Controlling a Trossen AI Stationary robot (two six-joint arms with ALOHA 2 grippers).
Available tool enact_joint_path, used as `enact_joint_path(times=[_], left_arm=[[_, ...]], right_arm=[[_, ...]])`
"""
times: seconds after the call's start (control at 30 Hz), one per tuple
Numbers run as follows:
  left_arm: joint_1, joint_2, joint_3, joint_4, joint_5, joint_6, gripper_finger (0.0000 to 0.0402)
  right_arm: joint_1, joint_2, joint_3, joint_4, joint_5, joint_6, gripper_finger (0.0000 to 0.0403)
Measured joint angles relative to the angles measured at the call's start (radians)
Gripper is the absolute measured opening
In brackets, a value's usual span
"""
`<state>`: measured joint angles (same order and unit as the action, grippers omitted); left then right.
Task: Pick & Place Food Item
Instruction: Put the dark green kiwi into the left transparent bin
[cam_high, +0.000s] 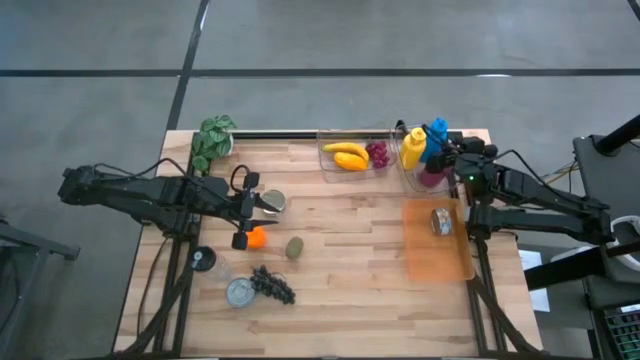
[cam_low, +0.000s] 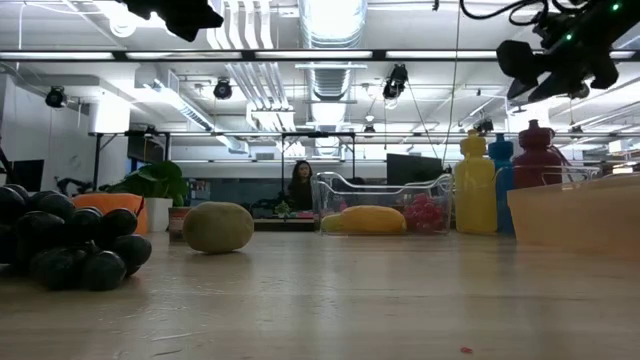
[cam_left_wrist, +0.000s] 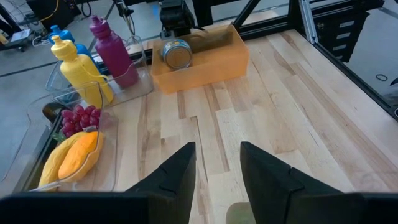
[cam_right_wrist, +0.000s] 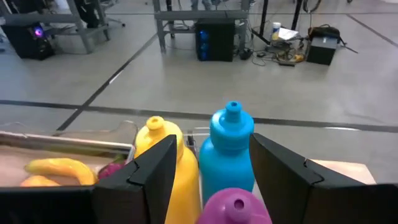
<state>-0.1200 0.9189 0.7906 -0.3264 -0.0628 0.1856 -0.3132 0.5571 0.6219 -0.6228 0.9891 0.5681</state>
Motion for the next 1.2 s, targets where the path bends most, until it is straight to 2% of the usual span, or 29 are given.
enact_joint_path(times=[0.17,0.33,0.8,1.2], left_arm=[[0.000,0.000,0.000,0.000,0.000,0.000,0.0128],[0.000,0.000,0.000,0.000,0.000,-0.001,0.0128],[0.000,0.000,0.000,0.014,0.000,-0.001,0.0127],[0.001,0.000,0.000,0.015,0.000,0.001,0.0127]], right_arm=[[0.027,0.002,0.036,0.000,-0.003,-0.050,0.0179],[0.105,0.008,0.069,0.009,-0.044,-0.080,0.0147],[0.495,0.136,0.076,0.087,-0.055,-0.133,0.0050],[0.724,0.236,0.078,0.196,-0.051,-0.188,0.0014]])
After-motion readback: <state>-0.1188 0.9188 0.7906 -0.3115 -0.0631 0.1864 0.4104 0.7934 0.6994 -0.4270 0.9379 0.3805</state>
